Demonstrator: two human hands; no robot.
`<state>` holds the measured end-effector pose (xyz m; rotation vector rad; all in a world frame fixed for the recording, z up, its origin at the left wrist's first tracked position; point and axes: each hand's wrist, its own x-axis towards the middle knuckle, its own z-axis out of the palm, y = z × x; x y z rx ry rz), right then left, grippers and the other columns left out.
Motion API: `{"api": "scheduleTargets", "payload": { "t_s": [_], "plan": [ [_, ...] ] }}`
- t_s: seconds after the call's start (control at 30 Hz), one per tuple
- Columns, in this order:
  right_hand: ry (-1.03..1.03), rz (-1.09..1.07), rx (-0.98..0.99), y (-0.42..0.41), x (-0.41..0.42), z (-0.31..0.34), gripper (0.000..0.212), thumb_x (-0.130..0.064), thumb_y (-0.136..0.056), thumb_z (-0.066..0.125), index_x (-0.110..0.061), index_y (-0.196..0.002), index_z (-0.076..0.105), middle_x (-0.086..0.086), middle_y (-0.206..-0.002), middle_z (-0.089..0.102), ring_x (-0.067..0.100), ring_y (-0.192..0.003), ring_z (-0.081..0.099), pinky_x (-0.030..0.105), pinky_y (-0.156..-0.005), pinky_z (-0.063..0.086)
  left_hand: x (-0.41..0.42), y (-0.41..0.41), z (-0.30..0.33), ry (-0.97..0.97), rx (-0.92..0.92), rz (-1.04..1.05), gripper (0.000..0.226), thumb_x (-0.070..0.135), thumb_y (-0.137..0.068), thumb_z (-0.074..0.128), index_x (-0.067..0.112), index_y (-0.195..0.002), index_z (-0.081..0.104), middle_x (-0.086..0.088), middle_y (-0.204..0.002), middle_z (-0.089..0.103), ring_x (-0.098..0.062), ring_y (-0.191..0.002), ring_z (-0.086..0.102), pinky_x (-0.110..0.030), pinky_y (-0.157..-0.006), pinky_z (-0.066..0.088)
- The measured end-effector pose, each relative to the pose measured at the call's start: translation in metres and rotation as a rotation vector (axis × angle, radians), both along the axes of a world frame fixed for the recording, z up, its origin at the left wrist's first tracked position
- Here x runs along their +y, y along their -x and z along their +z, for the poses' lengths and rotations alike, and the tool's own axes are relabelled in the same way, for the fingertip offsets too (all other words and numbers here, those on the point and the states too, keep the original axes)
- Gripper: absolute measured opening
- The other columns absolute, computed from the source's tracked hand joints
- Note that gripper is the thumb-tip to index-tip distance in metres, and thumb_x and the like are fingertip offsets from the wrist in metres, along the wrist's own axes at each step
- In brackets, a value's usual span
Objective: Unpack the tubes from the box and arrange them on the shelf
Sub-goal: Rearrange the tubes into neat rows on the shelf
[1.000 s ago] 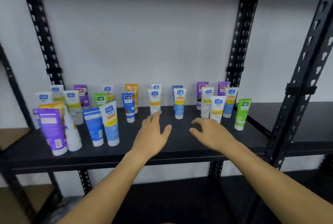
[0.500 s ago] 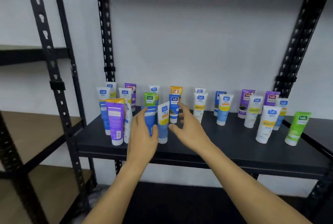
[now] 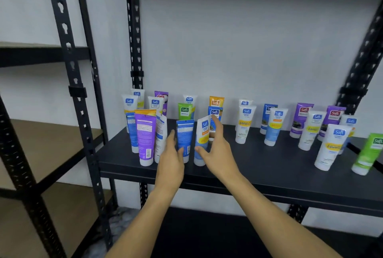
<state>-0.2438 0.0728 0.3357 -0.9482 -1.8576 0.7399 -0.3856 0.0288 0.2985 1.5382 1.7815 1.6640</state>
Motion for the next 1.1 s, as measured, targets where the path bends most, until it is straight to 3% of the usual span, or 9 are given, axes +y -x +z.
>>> {"api": "scheduleTargets", "payload": {
  "t_s": [0.1, 0.2, 0.33, 0.43, 0.5, 0.57, 0.77, 0.87, 1.1],
  "plan": [
    [-0.018, -0.019, -0.012, 0.002, 0.003, 0.0, 0.096, -0.008, -0.088, 0.074, -0.045, -0.151, 0.012, -0.008, -0.137, 0.053, 0.001, -0.116, 0.056, 0.009, -0.085, 0.048, -0.001, 0.0, 0.001, 0.002, 0.006, 0.008, 0.054, 0.01, -0.099, 0.053, 0.026, -0.148, 0.035, 0.005, -0.134, 0.057, -0.002, -0.119, 0.054, -0.008, -0.082, 0.044],
    [-0.045, -0.039, -0.017, -0.004, 0.005, -0.002, 0.093, -0.01, -0.088, 0.073, -0.045, -0.15, 0.015, -0.006, -0.135, 0.057, 0.003, -0.116, 0.059, 0.019, -0.093, 0.052, -0.001, -0.003, 0.002, -0.016, -0.001, 0.01, 0.053, 0.01, -0.097, 0.059, 0.026, -0.143, 0.041, 0.008, -0.121, 0.061, 0.0, -0.107, 0.059, -0.005, -0.074, 0.046],
    [-0.065, -0.065, -0.031, -0.018, 0.011, -0.003, 0.093, -0.012, -0.087, 0.075, -0.049, -0.148, 0.016, -0.004, -0.131, 0.059, 0.004, -0.113, 0.061, 0.025, -0.094, 0.054, 0.004, -0.01, 0.0, -0.044, 0.009, -0.01, 0.059, 0.014, -0.09, 0.07, 0.03, -0.139, 0.043, 0.01, -0.098, 0.061, -0.003, -0.089, 0.062, -0.017, -0.074, 0.053],
    [-0.073, -0.085, -0.028, -0.03, 0.014, -0.005, 0.094, -0.014, -0.086, 0.076, -0.051, -0.148, 0.016, -0.004, -0.133, 0.058, 0.007, -0.117, 0.059, 0.034, -0.098, 0.055, 0.008, -0.013, -0.003, -0.051, 0.016, -0.027, 0.066, 0.016, -0.089, 0.071, 0.034, -0.142, 0.036, 0.007, -0.112, 0.056, -0.004, -0.1, 0.059, -0.017, -0.08, 0.052],
    [-0.073, -0.087, -0.034, -0.037, 0.014, -0.007, 0.094, -0.014, -0.087, 0.075, -0.05, -0.149, 0.014, -0.005, -0.133, 0.057, 0.008, -0.117, 0.059, 0.032, -0.098, 0.055, 0.007, -0.014, -0.005, -0.049, -0.017, -0.117, 0.068, 0.011, -0.094, 0.063, 0.036, -0.146, 0.027, 0.007, -0.132, 0.051, -0.003, -0.12, 0.053, -0.017, -0.092, 0.049],
    [-0.063, -0.08, -0.051, -0.042, 0.013, -0.009, 0.096, -0.012, -0.086, 0.075, -0.047, -0.15, 0.014, -0.008, -0.127, 0.058, 0.006, -0.113, 0.06, 0.028, -0.096, 0.055, 0.005, -0.013, -0.006, -0.043, -0.026, -0.188, 0.072, 0.001, -0.096, 0.055, 0.038, -0.148, 0.021, 0.007, -0.14, 0.049, -0.001, -0.127, 0.049, -0.021, -0.101, 0.047],
    [-0.064, -0.065, -0.059, -0.043, 0.011, -0.018, 0.1, -0.007, -0.085, 0.076, -0.05, -0.149, 0.013, -0.007, -0.143, 0.052, 0.009, -0.126, 0.055, 0.03, -0.1, 0.053, 0.004, -0.011, -0.005, -0.031, -0.036, -0.159, 0.076, 0.006, -0.091, 0.065, 0.044, -0.144, 0.026, 0.013, -0.108, 0.061, -0.002, -0.097, 0.064, -0.023, -0.081, 0.057],
    [-0.068, -0.082, -0.034, -0.042, 0.01, -0.02, 0.099, -0.008, -0.085, 0.076, -0.049, -0.149, 0.014, -0.007, -0.143, 0.051, 0.009, -0.127, 0.054, 0.03, -0.1, 0.054, 0.005, -0.013, -0.005, -0.037, -0.044, -0.137, 0.081, 0.011, -0.086, 0.073, 0.046, -0.143, 0.027, 0.012, -0.1, 0.059, -0.001, -0.091, 0.062, -0.019, -0.073, 0.056],
    [-0.084, -0.142, 0.041, -0.063, 0.011, -0.012, 0.094, -0.007, -0.085, 0.075, -0.041, -0.152, 0.018, -0.019, -0.128, 0.051, 0.003, -0.118, 0.057, 0.031, -0.098, 0.054, 0.011, -0.03, 0.007, -0.113, -0.025, -0.101, 0.085, 0.01, -0.083, 0.077, 0.047, -0.141, 0.026, 0.007, -0.095, 0.056, 0.0, -0.087, 0.06, -0.012, -0.071, 0.052]
  ]
}}
